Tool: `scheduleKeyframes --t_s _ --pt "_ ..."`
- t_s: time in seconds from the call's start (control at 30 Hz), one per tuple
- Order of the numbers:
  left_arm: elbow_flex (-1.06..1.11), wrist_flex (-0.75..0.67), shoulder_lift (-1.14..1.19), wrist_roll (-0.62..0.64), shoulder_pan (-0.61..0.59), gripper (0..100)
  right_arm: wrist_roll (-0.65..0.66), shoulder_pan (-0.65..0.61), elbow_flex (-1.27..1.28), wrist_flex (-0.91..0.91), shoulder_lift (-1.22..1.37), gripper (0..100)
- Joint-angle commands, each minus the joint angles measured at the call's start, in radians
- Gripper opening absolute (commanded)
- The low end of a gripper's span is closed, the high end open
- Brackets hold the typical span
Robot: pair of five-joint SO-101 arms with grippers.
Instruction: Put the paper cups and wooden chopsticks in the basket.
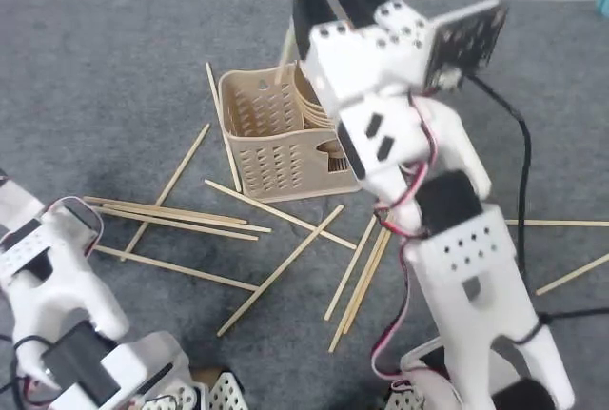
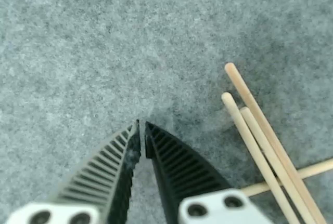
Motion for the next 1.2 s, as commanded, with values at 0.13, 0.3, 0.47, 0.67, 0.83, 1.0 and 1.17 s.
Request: scheduleKeyframes --t_s 0.13,0.3,0.47,0.67,0.83,1.0,1.17 --pt "-0.044 -0.003 -0.005 0.005 0.006 1 -0.032 -0.007 -0.1 0.035 0.113 0.8" --pt "-0.044 -0.003 -0.005 0.005 0.005 1 -0.032 0.002 -0.089 0.039 0.183 0.8" --pt "-0.044 -0.003 -0.005 0.005 0.005 1 -0.026 -0.039 0.046 0.028 0.222 1.0" --pt "-0.044 -0.003 -0.005 0.005 0.005 1 -0.025 -0.044 0.109 0.038 0.214 10.1" --pt "-0.044 -0.003 -0.005 0.003 0.005 1 -0.025 -0.042 0.103 0.094 0.163 14.7" --pt "-0.044 -0.003 -0.005 0.003 0.005 1 -0.028 -0.048 0.104 0.242 0.013 13.4" --pt "-0.044 -0.003 -0.005 0.003 0.005 1 -0.031 -0.018 0.106 0.44 -0.182 13.1"
